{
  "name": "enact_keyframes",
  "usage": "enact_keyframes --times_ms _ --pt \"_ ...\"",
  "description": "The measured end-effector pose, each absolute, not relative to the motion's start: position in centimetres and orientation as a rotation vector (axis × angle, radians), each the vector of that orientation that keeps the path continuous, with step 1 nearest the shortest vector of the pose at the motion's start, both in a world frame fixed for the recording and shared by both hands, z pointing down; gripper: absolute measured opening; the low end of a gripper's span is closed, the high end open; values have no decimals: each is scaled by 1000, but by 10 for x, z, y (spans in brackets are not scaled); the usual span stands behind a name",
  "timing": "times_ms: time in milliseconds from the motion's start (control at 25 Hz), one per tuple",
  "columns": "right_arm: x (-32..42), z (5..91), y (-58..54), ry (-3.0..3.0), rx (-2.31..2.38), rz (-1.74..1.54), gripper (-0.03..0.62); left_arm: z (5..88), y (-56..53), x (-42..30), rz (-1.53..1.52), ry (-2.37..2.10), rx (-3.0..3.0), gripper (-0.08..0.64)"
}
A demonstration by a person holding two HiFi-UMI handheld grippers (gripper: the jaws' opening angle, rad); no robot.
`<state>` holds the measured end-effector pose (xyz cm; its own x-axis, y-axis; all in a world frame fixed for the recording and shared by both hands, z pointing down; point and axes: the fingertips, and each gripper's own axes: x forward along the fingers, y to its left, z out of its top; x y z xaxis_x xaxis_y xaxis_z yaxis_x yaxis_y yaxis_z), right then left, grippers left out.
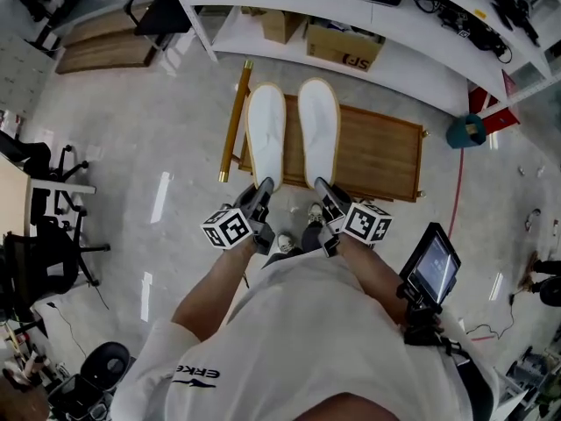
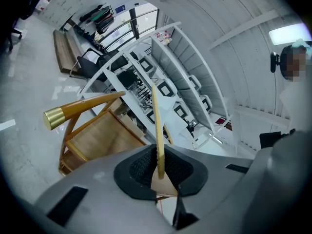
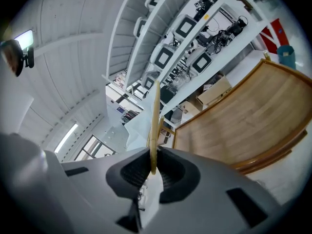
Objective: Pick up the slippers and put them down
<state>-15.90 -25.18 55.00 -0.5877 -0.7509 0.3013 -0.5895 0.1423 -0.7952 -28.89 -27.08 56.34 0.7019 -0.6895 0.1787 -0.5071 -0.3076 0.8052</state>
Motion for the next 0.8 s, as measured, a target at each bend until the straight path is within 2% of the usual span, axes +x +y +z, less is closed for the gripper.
enact_keyframes --times_ms 800 --pt "-177 660 -298 2056 -1318 -1806 32 672 -313 -290 -101 -932 1752 32"
